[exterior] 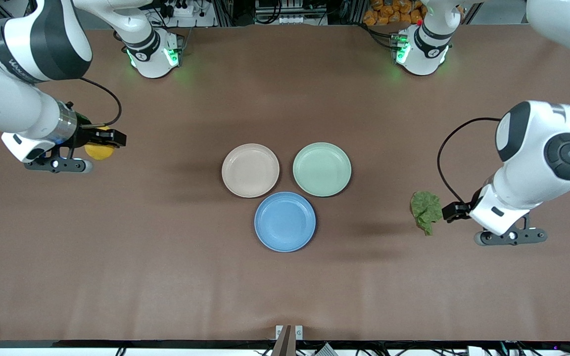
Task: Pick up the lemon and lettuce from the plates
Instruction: 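Carry the lettuce aside with the left gripper while the right gripper lifts the lemon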
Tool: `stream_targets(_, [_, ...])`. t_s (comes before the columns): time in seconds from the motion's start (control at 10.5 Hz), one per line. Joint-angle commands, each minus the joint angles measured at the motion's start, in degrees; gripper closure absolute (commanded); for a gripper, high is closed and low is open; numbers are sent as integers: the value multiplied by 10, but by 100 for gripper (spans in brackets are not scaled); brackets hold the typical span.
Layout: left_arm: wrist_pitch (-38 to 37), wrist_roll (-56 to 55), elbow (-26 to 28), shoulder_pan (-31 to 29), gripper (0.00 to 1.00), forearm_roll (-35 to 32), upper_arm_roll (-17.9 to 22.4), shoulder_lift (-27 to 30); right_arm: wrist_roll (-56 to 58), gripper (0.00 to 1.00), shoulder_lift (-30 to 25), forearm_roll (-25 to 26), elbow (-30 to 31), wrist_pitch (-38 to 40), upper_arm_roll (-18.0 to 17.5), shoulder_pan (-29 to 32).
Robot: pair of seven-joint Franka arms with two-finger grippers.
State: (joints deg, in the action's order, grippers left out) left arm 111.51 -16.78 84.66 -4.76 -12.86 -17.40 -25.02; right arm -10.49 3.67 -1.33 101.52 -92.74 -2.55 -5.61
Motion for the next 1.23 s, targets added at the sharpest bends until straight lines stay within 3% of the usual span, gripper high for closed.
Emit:
stream_targets(0.0, [-36, 4, 8, -3, 0, 14, -2, 40, 71, 61, -28, 9, 11, 10, 1, 33])
stream_targets(0.47, [-88, 6, 7, -3, 0, 14, -3, 107, 184, 61, -50, 12, 10, 21, 2, 110])
stream_targets(1.14, [-97, 6, 7, 0, 0, 16, -4, 123, 184, 61, -57, 12, 12, -25, 2, 119])
